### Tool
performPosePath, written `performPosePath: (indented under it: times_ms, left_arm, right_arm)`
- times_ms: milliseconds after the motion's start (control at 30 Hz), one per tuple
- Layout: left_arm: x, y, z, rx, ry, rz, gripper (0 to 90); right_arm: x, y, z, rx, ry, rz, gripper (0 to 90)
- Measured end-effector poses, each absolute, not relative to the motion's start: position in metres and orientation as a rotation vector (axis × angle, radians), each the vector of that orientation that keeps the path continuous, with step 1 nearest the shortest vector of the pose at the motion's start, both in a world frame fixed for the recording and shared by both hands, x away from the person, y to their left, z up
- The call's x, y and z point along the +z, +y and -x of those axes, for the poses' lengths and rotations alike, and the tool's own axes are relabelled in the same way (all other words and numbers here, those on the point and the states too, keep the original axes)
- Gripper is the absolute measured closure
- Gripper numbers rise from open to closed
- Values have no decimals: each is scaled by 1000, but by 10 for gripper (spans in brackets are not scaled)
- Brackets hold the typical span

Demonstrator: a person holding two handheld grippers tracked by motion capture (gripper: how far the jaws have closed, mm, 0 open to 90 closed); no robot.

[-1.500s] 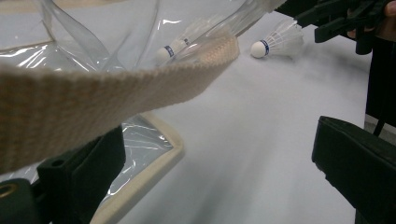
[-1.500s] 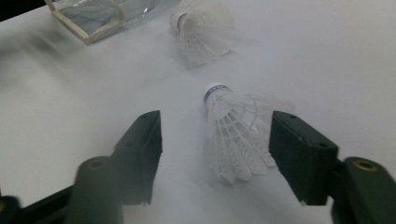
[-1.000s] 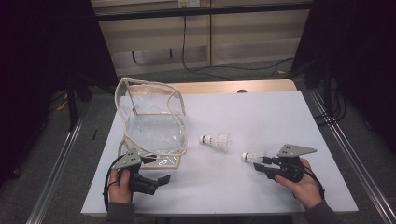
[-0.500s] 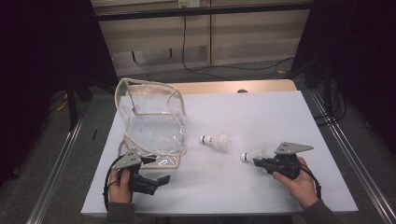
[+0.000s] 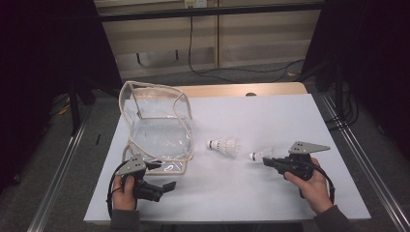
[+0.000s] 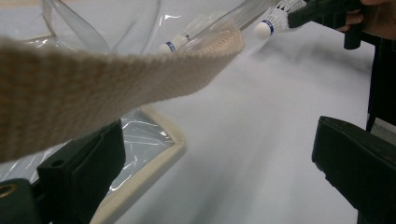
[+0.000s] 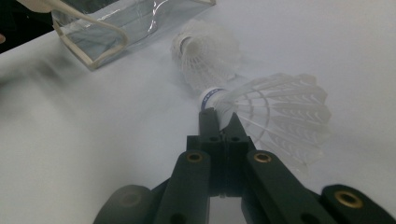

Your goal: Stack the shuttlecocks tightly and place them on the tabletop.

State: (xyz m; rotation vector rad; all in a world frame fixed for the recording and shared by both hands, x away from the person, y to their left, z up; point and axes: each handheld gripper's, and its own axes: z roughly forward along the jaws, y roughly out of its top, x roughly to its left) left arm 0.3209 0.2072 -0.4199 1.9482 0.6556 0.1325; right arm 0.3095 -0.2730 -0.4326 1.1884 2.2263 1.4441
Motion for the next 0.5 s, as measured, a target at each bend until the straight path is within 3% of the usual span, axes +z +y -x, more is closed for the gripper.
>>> performPosePath:
  times_ms: [500]
  left_arm:
    - [-420, 208, -321, 135, 655, -1943, 30]
  right_arm:
    - [-434, -267, -318, 1468, 2205, -1205, 900]
